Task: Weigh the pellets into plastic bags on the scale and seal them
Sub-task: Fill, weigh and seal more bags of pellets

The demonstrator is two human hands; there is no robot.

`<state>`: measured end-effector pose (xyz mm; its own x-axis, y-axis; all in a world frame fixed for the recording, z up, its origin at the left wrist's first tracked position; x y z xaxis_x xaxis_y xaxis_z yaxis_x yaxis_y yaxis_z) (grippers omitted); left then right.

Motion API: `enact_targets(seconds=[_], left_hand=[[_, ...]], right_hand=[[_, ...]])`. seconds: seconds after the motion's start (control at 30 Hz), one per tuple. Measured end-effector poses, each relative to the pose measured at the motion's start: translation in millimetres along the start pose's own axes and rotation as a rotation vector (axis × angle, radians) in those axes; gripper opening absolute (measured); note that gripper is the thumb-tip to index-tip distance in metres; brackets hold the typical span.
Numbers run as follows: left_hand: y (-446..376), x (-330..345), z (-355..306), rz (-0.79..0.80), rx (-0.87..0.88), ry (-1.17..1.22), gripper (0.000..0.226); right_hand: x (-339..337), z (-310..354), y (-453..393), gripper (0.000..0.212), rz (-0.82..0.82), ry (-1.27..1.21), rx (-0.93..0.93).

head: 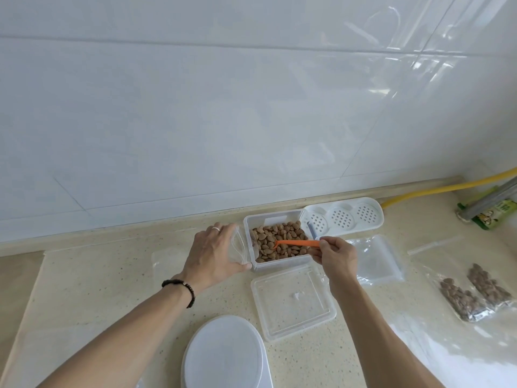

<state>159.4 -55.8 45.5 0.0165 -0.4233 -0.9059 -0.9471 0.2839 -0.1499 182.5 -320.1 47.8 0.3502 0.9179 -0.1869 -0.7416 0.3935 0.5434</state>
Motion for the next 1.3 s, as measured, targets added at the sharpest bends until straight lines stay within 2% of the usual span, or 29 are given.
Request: enact_targets(seconds=[0.2,0.4,0.6,0.7,0.8,0.87,0.93,1.03,1.17,1.3], left_hand=[[-16,-2,-10,-0.01,-0.018,-0.007,0.096],[-31,2,-22,-0.013,-0.017,-0.062,0.09],[-42,5,-34,-0.011,-0.036,-0.05,0.091],[-45,4,-38,-0.028,-0.059,-0.008,0.086],[-45,3,-43,-0.043,-0.082,0.108,0.079],[-44,5,-43,-0.043,-0.114,0.195,0.084],[-43,7,-40,-0.045,-0.153,0.248,0.094],[-41,8,-35,-0.055,-0.184,0.267,0.098],[-37,6,-31,-0.068,-0.2,0.228,0.098],[-27,4,-21,-0.075,-0.198,0.178,0.097]], right_hand=[[-22,5,3,0.011,-0.023,-0.075,0.003],[-42,28,11,0.012,-0.036,-0.106,-0.051],[-46,52,27,0.012,0.015,-0.12,-0.131],[-36,64,42,0.012,0.066,0.008,-0.269],[-18,68,62,0.026,0.13,0.262,-0.556],[-9,66,73,0.023,0.098,0.384,-0.73],[-8,67,77,0.017,0.045,0.381,-0.804],[-13,72,78,0.017,-0.004,0.307,-0.807],[-23,67,60,0.018,-0.121,0.183,-0.661],[-31,46,31,0.016,-0.251,0.327,-0.495]])
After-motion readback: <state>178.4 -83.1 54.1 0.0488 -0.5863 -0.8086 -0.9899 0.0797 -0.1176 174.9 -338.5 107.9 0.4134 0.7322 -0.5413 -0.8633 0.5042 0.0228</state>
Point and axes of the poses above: each hand's wrist, its own y-axis away from the middle knuckle, its own x-axis out of the palm, z = x × y, the point moved 3 cm from there along -y, towards the middle knuckle, and after that the axes turned 13 degrees about x, right-handed, at the moved point
